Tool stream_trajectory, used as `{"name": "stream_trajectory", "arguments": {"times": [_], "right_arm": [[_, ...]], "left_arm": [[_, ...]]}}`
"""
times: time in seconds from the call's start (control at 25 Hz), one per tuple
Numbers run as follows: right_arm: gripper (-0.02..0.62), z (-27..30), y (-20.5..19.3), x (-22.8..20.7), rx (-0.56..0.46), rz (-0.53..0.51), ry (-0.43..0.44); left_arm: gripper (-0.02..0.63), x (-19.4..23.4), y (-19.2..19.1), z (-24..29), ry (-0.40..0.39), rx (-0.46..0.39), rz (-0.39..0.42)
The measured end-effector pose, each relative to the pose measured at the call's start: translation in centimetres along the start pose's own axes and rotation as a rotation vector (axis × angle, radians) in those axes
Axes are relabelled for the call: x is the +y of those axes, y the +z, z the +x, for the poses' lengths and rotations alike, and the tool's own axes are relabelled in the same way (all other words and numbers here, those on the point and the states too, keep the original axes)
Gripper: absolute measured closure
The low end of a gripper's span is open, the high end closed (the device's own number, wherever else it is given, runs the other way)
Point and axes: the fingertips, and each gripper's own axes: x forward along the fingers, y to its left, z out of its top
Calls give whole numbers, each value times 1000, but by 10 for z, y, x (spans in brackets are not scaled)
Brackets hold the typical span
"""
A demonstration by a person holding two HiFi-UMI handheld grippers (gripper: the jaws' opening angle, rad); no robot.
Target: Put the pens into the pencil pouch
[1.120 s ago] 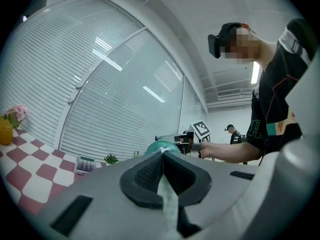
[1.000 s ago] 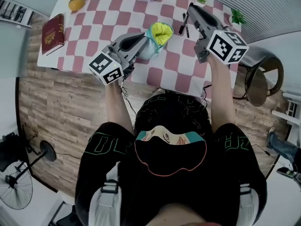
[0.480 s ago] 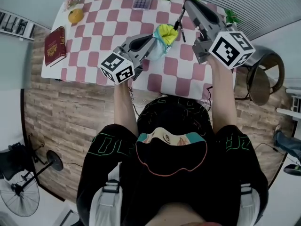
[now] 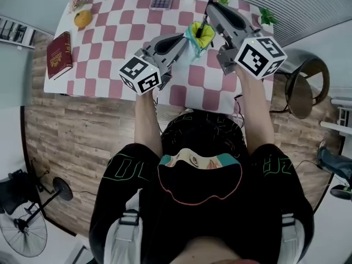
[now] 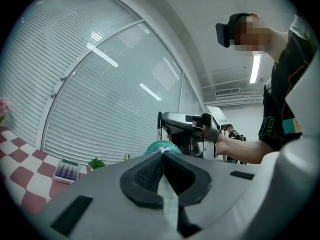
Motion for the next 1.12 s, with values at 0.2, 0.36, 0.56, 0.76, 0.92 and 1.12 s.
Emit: {"name": "stream_trajectory", "arguments": {"times": [0.2,0.36,0.56,0.76,0.92,1.12], "right_arm": [[535,-6,-16,-10,-28,15,-14],[535,-12,-38,-14,27,2,-20],[535,-23,-63,-17,129,-58,-29],[535,-27,-78,-12,192,-168,-9],[528,-30,-74,-12,171,-189,-15],[528,-37,-69,-18,155,-175,-33]], "left_arm": [[606,3,1,4,3,-12,-9],[606,3,1,7,14,-15,-5],[606,3,-2,13,17,-7,-2],[606,1,-4,17,10,-10,-3],[606,-1,-5,19,6,-5,2],[606,-2,-5,22,2,-8,1]]}}
